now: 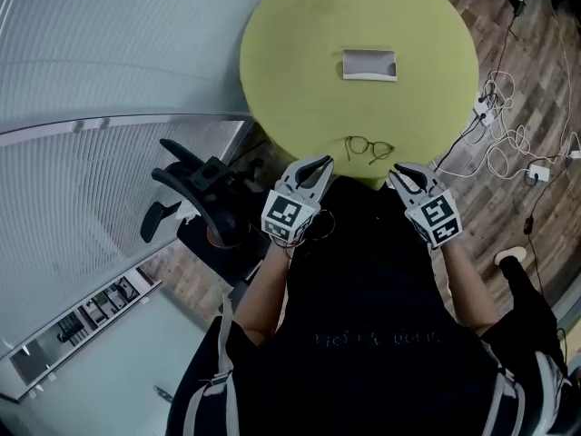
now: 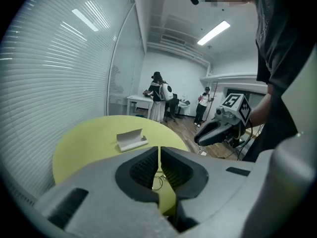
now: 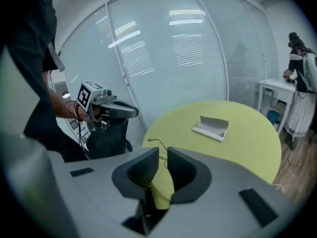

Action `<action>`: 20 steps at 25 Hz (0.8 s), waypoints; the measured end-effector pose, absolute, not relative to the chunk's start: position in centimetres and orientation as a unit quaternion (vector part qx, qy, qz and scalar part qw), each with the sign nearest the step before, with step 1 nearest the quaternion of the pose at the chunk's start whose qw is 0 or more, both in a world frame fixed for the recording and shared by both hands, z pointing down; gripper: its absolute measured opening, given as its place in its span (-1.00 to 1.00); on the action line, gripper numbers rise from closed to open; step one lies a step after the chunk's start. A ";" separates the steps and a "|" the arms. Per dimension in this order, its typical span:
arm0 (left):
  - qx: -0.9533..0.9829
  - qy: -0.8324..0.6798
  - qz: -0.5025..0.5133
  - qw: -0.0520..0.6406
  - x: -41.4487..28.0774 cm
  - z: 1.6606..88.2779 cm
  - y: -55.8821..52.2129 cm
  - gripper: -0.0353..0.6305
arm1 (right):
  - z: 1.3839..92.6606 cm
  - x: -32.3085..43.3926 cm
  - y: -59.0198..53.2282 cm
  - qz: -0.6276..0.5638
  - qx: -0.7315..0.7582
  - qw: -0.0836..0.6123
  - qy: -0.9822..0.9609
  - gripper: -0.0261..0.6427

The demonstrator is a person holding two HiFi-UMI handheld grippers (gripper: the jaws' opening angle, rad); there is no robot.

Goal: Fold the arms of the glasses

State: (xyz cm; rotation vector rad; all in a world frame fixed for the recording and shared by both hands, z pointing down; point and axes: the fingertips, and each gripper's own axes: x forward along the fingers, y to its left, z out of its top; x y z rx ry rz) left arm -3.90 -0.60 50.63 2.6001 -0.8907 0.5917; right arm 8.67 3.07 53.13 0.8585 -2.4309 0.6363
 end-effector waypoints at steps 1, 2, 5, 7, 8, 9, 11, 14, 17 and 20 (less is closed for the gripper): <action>0.913 -0.309 0.212 0.163 -3.8 51.1 -0.6 -0.82 | 53.6 8.6 2.9 0.223 0.307 0.257 -0.889 -0.82; 0.914 -0.304 0.214 0.162 -3.7 51.4 -0.7 -0.82 | 54.1 8.5 2.7 0.211 0.300 0.277 -0.888 -0.82; 0.918 -0.284 0.228 0.155 -3.4 52.3 -0.7 -0.82 | 55.8 8.1 2.2 0.178 0.272 0.342 -0.882 -0.82; 0.919 -0.277 0.236 0.153 -3.3 52.6 -0.6 -0.82 | 56.8 7.8 2.2 0.172 0.252 0.368 -0.878 -0.82; 0.919 -0.276 0.236 0.154 -3.2 52.6 -0.7 -0.82 | 57.1 7.6 2.2 0.166 0.245 0.376 -0.878 -0.82; 0.919 -0.276 0.234 0.157 -3.1 52.7 -0.8 -0.82 | 57.5 7.5 2.1 0.158 0.240 0.384 -0.877 -0.82; 0.918 -0.277 0.232 0.163 -3.2 52.8 -1.0 -0.82 | 58.2 7.2 1.8 0.140 0.236 0.402 -0.874 -0.82; 0.916 -0.277 0.236 0.170 -3.3 53.3 -1.0 -0.82 | 59.5 7.1 1.5 0.117 0.229 0.435 -0.863 -0.82; 0.914 -0.282 0.230 0.180 -3.5 53.3 -1.3 -0.82 | 60.7 7.0 1.4 0.101 0.220 0.463 -0.853 -0.82; 0.912 -0.292 0.217 0.187 -3.8 52.9 -1.8 -0.82 | 61.6 6.8 1.5 0.101 0.213 0.479 -0.846 -0.82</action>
